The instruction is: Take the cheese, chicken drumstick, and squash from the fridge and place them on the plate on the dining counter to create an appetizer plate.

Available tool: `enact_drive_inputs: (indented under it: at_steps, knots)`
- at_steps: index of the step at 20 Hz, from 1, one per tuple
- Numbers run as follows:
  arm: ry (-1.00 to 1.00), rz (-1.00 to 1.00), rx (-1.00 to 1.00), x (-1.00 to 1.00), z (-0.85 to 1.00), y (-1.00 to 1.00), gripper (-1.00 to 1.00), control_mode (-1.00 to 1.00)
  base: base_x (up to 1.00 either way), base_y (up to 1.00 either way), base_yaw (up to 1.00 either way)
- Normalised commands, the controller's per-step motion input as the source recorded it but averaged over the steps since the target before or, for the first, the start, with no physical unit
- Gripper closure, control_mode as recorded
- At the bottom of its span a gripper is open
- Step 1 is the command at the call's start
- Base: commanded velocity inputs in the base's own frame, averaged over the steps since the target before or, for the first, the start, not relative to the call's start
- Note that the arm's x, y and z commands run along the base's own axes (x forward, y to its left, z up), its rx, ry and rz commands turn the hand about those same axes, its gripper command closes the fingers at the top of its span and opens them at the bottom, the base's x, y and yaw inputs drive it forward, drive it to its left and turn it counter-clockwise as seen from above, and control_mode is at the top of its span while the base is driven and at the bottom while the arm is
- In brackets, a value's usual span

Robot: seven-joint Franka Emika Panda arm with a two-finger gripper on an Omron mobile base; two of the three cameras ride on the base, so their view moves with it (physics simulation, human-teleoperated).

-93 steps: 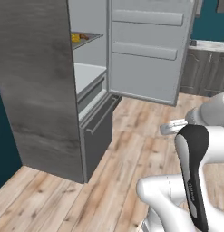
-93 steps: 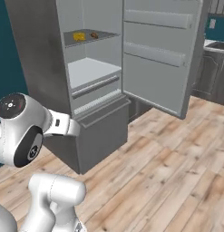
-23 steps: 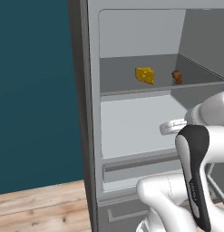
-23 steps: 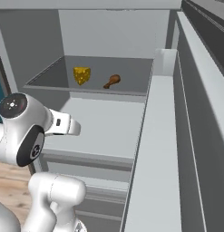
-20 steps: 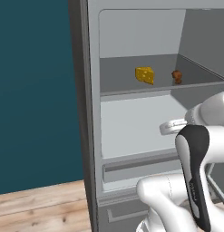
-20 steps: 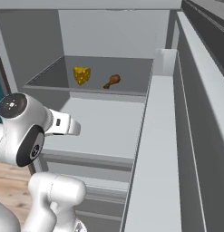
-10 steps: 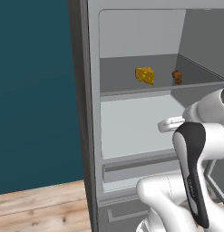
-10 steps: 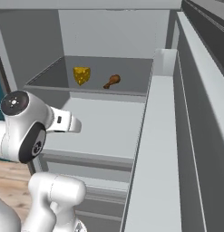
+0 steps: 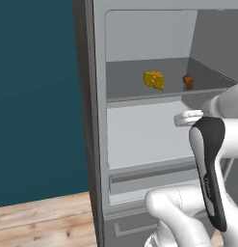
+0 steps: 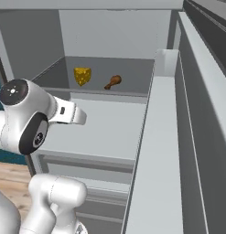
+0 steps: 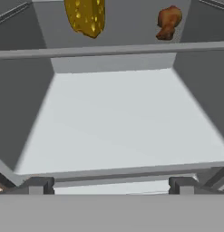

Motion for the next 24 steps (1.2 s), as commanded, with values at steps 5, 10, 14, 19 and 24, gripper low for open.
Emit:
enact_drive_inputs:
  at_steps: [5, 10, 14, 19, 24]
  knots:
    - [0.0, -0.13, 0.01, 0.25, 0.2, -0.25, -1.0, -1.0, 0.0, 0.0, 0.0]
    - [-0.01, -0.17, 0.0, 0.23, 0.09, -0.39, -1.0, -1.0, 0.0, 0.0, 0.0]
    - [-0.08, -0.16, 0.0, 0.22, 0.16, -0.17, -1.0, -1.0, 0.0, 0.0, 0.0]
    - [-0.06, -0.17, 0.0, 0.28, 0.15, 0.0, -1.0, -1.0, 0.0, 0.0, 0.0]
    - [-0.01, -0.02, 0.02, 0.39, 0.14, 0.0, -1.0, -1.0, 0.0, 0.0, 0.0]
